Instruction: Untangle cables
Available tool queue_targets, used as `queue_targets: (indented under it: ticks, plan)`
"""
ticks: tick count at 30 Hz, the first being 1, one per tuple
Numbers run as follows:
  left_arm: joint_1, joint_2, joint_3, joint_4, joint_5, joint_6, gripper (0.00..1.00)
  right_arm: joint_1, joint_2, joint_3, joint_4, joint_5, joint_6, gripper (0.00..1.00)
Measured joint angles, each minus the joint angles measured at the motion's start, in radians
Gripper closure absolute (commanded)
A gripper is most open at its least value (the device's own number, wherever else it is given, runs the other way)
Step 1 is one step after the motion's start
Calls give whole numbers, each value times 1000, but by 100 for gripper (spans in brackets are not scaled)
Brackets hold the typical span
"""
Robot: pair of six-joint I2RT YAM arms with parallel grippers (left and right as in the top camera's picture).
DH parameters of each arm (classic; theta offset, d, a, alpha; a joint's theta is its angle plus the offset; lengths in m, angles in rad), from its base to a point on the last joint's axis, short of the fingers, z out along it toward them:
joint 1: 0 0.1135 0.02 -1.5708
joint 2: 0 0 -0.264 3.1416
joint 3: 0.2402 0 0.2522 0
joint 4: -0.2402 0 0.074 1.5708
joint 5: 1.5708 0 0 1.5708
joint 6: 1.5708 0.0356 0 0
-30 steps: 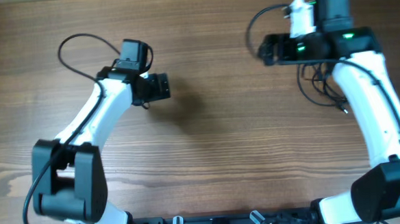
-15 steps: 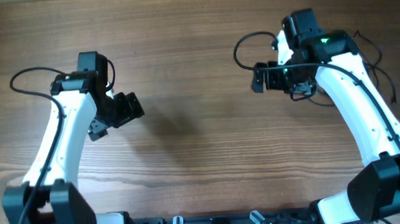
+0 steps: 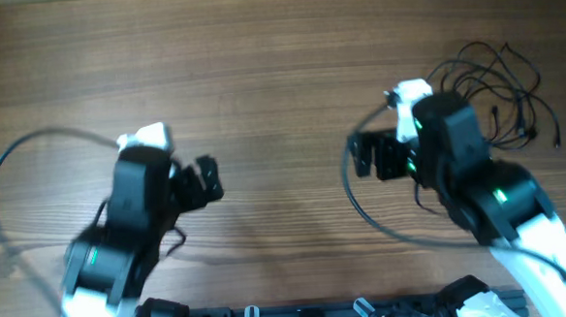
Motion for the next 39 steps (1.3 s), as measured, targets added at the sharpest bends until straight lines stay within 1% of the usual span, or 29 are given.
queue_targets:
  ticks: [2, 4, 9, 18, 20, 23, 25, 27, 30, 34, 37, 39]
  plan:
    - [0, -127, -18, 2, -18, -20, 0, 0, -87, -10, -5, 42, 10, 0]
    - [0, -191, -19, 8, -31, -31, 0, 0, -120, -10, -5, 61, 14, 0]
    - [0, -209, -20, -13, -31, -35, 0, 0, -110, -10, -5, 77, 18, 0]
    - [0, -209, -21, -23, -31, -42, 0, 0, 66, -10, -2, 81, 18, 0]
    - [0, -209, -21, -23, -31, -42, 0, 0, 135, -13, -3, 115, 18, 0]
    - [0, -209, -21, -24, -31, -42, 0, 0, 160, -17, 3, 151, 16, 0]
    - [0, -209, -21, -23, -31, -42, 0, 0, 156, -18, 66, 161, -16, 0]
    - [0, -209, -21, -24, -31, -42, 0, 0, 150, -20, 176, 157, -92, 0]
    - [0, -209, -21, -23, -31, -42, 0, -8, 119, -20, 263, 135, -186, 0]
    - [0, -209, -21, -23, -31, -42, 0, -71, 39, -20, 293, 104, -244, 0]
    - [0, -209, -21, -24, -31, -42, 0, -132, -28, -21, 305, 74, -262, 0]
    - [0, -209, -21, -24, -31, -42, 0, -169, -79, -39, 348, 56, -266, 0]
